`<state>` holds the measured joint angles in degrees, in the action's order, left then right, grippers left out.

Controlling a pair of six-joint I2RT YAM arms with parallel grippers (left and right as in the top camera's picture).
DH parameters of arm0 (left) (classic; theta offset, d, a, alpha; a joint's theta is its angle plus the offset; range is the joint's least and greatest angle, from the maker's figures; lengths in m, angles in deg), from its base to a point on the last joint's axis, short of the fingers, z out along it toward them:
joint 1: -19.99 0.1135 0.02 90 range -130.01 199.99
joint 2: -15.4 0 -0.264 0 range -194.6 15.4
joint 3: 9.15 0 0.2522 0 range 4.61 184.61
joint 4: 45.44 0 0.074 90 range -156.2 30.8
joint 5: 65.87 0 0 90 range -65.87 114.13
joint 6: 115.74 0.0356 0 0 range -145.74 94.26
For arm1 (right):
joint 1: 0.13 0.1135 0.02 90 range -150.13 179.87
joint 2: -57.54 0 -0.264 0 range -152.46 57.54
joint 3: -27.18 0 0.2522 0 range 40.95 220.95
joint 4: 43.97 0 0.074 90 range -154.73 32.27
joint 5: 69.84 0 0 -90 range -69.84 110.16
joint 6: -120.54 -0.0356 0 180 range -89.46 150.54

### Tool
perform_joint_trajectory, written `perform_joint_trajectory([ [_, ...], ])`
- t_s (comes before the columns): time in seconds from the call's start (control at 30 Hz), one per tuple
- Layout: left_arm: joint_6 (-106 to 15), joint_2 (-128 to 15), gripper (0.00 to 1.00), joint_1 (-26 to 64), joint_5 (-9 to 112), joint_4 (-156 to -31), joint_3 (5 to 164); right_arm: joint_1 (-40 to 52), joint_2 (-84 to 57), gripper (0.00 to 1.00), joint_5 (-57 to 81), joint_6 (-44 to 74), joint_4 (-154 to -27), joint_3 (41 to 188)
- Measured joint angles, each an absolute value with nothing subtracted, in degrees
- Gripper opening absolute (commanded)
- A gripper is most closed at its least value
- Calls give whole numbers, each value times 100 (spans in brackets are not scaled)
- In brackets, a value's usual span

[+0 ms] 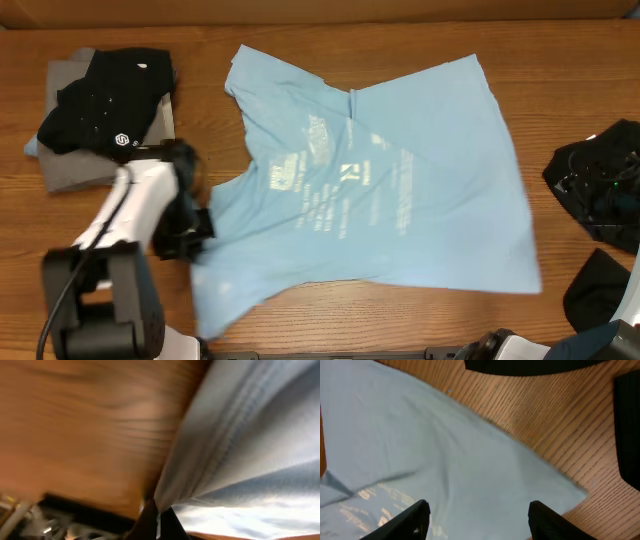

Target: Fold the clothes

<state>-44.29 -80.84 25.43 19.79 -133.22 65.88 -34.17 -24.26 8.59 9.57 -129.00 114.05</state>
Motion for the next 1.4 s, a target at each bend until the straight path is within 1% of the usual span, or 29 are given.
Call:
perform_joint_trajectory([
  [0.17,-4418,-7566,4,3340,1697,-13558,6615,-3415,-2426,67,855,961,-12819,11405],
  [0.33,-4402,-7383,4,3513,1627,-13602,6617,-3354,-2426,67,796,968,-12539,11383],
  [0.37,-4402,-7383,4,3520,1612,-13578,6615,-3306,-2426,70,778,985,-12441,11365],
  [0.53,-4402,-7383,4,3666,1557,-13539,6617,-2755,-2457,71,699,1158,-11774,11221],
  [0.63,-4402,-7383,4,3922,1518,-13552,6617,-2412,-2586,71,717,1232,-11344,11131],
  [0.83,-4322,-7383,5,4903,1592,-13416,6617,-2187,-3309,71,837,1280,-10893,11053],
  [0.87,-4265,-7383,12,5039,1645,-13379,6617,-2187,-3436,71,842,1285,-10837,11042],
  [0.9,-4214,-7383,31,5143,1684,-13351,6617,-2187,-3556,71,835,1298,-10802,11031],
  [0.93,-4125,-7383,46,5216,1730,-13320,6617,-2187,-3746,70,737,1381,-10745,11020],
  [1.0,-4094,-7383,54,5224,1796,-13309,6617,-2182,-3915,69,599,1460,-10681,11013],
  [1.03,-4057,-7383,58,5220,1835,-13307,6617,-2169,-4041,66,518,1532,-10657,11013],
  [1.07,-4048,-7383,59,5202,1868,-13303,6617,-2143,-4162,61,459,1602,-10646,11013],
  [1.13,-4029,-7383,60,5170,1918,-13281,6617,-2082,-4354,57,387,1687,-10642,11011],
  [1.3,-3983,-7383,59,5146,2029,-13150,6617,-1793,-4769,58,289,1925,-10620,10987],
  [1.4,-3777,-7383,63,5148,2294,-12986,6617,-1616,-4841,64,260,2074,-10603,10987],
])
